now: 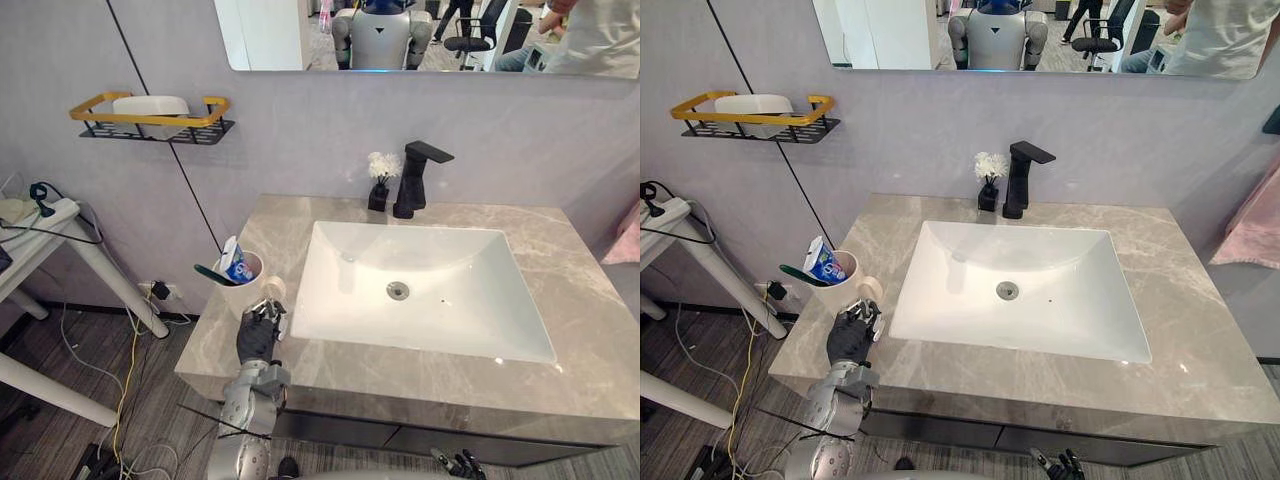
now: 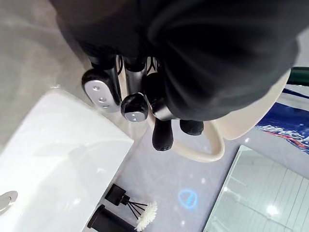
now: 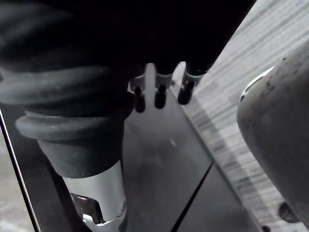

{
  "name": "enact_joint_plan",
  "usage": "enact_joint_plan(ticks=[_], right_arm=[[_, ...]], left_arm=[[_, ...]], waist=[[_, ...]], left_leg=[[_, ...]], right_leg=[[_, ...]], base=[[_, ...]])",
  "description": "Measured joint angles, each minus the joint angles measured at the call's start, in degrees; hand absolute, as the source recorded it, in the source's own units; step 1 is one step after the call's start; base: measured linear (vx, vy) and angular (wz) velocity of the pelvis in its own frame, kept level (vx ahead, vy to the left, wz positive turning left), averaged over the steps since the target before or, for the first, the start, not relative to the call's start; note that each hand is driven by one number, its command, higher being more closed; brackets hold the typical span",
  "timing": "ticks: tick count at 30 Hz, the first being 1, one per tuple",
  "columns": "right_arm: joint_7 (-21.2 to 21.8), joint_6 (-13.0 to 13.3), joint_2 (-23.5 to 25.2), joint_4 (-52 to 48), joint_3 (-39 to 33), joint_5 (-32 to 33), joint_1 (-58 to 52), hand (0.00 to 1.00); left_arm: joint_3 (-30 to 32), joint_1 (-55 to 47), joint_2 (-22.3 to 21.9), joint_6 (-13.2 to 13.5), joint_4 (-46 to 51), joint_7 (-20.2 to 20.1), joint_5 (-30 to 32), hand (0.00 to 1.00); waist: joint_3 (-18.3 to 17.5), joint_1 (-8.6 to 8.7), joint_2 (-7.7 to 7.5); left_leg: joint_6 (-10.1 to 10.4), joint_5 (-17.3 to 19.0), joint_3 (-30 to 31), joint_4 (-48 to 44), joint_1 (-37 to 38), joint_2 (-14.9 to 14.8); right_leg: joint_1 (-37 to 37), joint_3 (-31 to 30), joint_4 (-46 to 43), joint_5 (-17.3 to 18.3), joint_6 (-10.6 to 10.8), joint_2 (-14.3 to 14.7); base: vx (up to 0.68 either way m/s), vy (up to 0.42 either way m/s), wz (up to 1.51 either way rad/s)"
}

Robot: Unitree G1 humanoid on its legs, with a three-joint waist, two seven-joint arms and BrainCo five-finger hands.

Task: Organize washtable

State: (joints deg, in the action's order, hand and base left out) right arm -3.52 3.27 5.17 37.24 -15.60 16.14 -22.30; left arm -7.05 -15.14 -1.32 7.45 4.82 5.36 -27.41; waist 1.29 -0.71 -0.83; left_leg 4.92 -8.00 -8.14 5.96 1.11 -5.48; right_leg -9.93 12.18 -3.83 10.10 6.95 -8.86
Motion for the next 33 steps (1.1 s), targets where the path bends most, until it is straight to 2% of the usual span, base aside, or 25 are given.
enact_joint_plan(ticks=[7, 15, 33], right_arm=[[0.0, -0.1, -0.1, 0.0, 0.2, 0.0, 0.6, 0.00], [0.4, -0.2, -0.1, 0.0, -0.3, -0.5, 0.6, 0.00], [1.2, -1.1, 0.0, -0.7, -0.4, -0.5, 0.2, 0.00]], left_arm=[[2.8, 1.3, 0.5, 0.2, -1.1, 0.2, 1.1, 1.00], [3.2, 1.0, 0.3, 0.6, -1.4, 0.0, 1.1, 1.00], [7.4, -4.0, -1.9, 0.5, 3.0, -0.3, 1.1, 1.00]], waist=[[0.0, 0.07, 0.16], [0.0, -0.03, 0.08], [0.1, -0.07, 0.10]], left_leg=[[0.4, 0.3, -0.1, 0.0, 0.3, -0.5], [0.7, 0.5, -0.6, 0.0, 0.7, -0.6], [0.6, 0.8, 0.0, 0.0, 0.2, -0.6]], right_leg=[[-0.2, -0.3, 0.1, 0.3, -0.5, 0.6], [-0.4, -0.7, 0.2, 0.3, -0.5, 0.7], [0.2, 0.0, -0.8, 0.2, -0.5, 0.6]], base=[[0.01, -0.020, -0.03], [0.00, -0.004, -0.02], [-0.02, -0.007, 0.02]])
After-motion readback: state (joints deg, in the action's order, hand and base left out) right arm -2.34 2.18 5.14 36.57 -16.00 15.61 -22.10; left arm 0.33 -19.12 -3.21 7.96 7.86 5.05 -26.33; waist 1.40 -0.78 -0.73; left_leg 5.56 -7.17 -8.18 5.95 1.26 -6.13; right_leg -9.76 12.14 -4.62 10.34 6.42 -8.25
